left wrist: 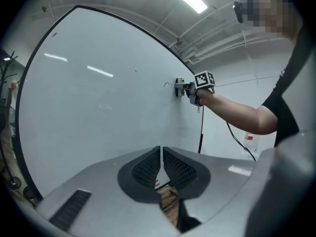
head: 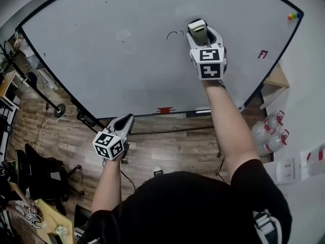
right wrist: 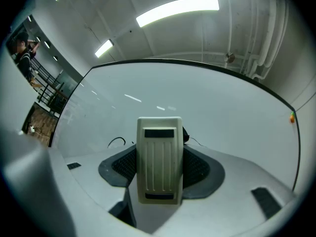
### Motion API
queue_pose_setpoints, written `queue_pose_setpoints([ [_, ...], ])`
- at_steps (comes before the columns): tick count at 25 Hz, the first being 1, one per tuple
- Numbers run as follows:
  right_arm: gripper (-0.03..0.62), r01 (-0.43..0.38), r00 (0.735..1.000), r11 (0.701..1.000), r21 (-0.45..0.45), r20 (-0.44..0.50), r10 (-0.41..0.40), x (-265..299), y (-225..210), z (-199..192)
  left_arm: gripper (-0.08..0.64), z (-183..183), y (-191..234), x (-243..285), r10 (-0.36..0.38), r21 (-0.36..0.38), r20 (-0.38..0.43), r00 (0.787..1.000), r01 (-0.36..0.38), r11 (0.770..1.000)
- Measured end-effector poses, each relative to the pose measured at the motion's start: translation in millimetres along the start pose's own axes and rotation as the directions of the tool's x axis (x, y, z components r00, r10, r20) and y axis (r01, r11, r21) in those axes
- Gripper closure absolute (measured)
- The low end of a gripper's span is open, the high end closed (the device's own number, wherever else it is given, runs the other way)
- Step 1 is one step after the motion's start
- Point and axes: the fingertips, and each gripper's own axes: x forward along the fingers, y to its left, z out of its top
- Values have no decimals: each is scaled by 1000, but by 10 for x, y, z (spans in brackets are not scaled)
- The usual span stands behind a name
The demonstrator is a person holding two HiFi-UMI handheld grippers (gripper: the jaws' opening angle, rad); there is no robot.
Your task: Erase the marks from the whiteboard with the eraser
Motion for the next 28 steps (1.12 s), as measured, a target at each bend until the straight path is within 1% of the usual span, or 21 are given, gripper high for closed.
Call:
queue_pose_setpoints([
  [8, 348, -59, 997, 998, -16, 47, 59, 133, 430, 307, 532, -26, 121, -185, 42, -18, 19, 999, -42, 999],
  [14, 348, -110, 990, 992, -59, 80, 114, 216, 937, 492, 533, -60, 230, -389, 71, -33, 30, 997, -70, 997],
  [19, 348, -140, 985, 984, -110, 88, 150, 272, 1300, 568, 533, -82, 353, -552, 107, -46, 40, 993, -105, 993],
  [23, 348, -166, 979, 979, -122, 97, 178, 300, 1566, 603, 533, -129, 442, -683, 125, -57, 40, 991, -123, 991],
  [28, 348, -206, 972, 971, -124, 91, 218, 356, 1770, 564, 533, -148, 509, -706, 140, -60, 39, 989, -138, 989],
])
